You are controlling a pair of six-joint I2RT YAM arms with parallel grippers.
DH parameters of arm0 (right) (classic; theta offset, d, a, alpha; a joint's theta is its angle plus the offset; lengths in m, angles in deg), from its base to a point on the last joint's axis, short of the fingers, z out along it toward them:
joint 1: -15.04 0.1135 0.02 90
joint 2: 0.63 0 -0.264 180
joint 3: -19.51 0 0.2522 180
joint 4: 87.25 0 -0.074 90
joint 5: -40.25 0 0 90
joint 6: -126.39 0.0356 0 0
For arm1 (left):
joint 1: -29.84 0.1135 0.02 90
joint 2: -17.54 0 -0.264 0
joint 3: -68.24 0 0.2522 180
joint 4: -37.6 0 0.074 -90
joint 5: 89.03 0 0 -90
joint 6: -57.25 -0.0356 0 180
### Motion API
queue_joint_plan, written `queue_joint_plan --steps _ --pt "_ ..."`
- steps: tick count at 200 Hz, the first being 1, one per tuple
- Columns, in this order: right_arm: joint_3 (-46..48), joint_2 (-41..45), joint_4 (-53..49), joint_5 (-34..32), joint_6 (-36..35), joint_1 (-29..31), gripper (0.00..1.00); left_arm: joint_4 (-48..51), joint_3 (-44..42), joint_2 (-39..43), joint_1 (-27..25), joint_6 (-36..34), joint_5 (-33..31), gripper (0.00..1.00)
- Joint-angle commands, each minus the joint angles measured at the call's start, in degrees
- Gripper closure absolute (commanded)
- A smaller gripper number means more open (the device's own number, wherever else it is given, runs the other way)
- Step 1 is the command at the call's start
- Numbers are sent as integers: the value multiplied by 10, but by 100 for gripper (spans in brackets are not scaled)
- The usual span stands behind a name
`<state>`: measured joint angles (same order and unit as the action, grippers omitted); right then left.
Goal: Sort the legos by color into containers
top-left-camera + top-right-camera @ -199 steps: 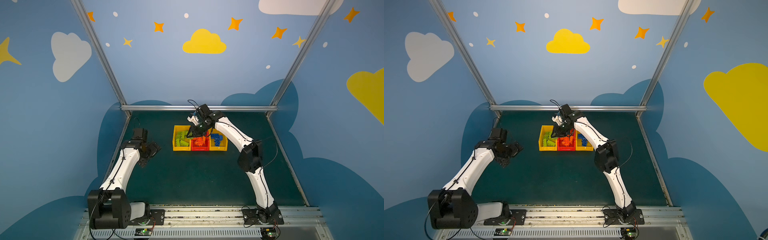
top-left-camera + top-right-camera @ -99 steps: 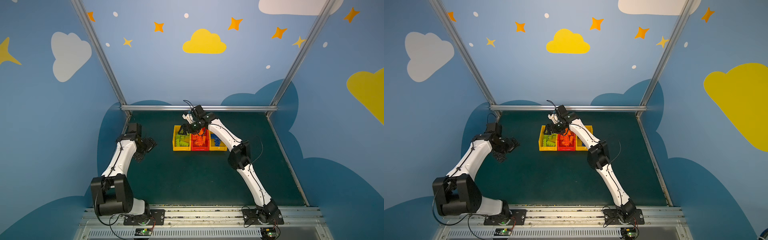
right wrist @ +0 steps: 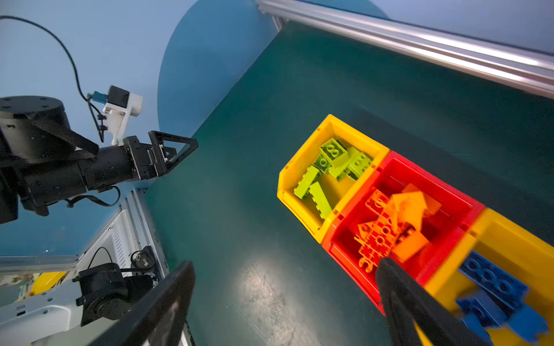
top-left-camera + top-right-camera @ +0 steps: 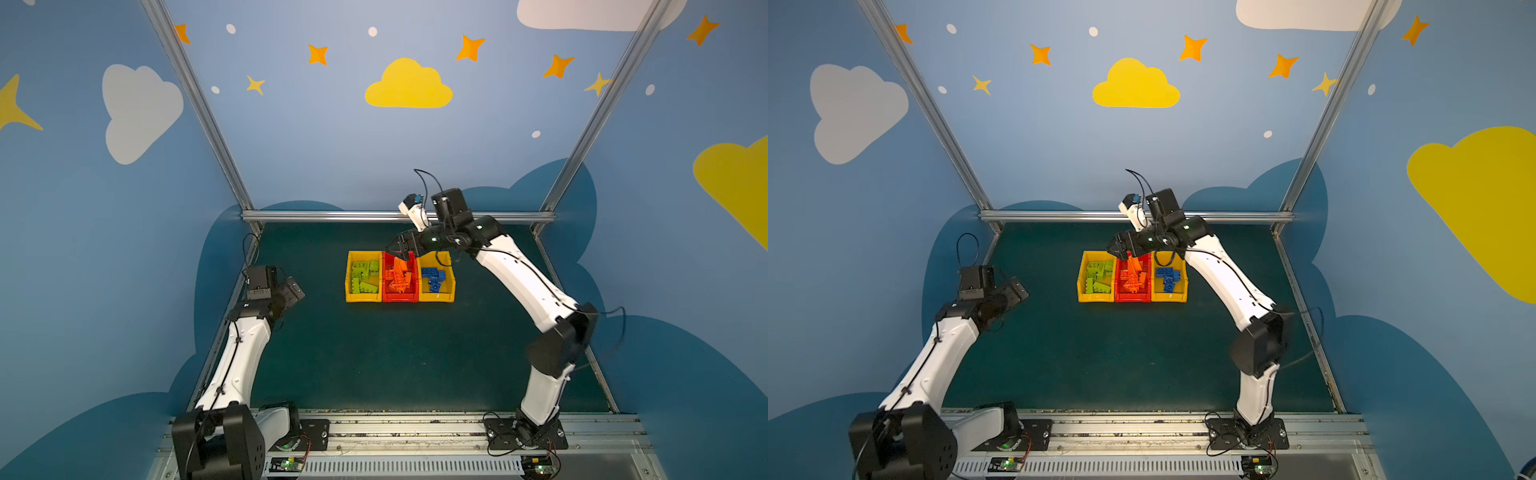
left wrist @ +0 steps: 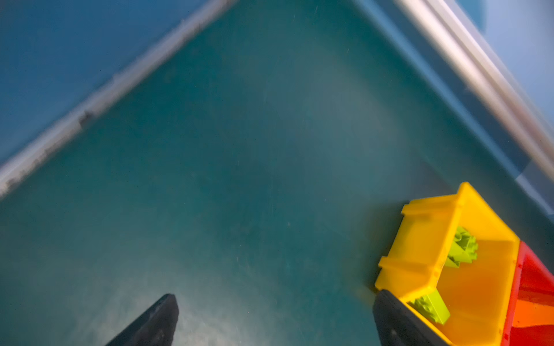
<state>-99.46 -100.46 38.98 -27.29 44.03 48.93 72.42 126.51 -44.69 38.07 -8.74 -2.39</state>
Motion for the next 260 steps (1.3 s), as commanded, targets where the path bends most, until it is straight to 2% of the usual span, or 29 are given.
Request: queue_joint_plan --steps 1,18,54,84,116,149,213,260 --pt "139 69 56 -68 11 -30 8 -170 -72 42 0 -69 -37 0" --pt "248 140 96 -103 24 -56 8 -242 -118 61 0 -108 -15 0" --pt "421 255 148 -229 18 -86 8 -260 -124 16 -4 -99 -11 0" --pt "549 342 226 -281 -3 -107 7 -320 -139 -21 -15 -105 2 0" --pt "651 393 313 -310 -19 -138 7 -371 -148 -62 -29 -138 -7 0" --pt "697 401 370 -328 -11 -177 7 -414 -160 -95 -33 -138 -9 0" --pt "723 377 405 -322 -13 -246 7 -492 -168 -176 -34 -134 -2 0" --pt "728 381 419 -288 2 -280 7 -530 -143 -243 -52 -188 27 0"
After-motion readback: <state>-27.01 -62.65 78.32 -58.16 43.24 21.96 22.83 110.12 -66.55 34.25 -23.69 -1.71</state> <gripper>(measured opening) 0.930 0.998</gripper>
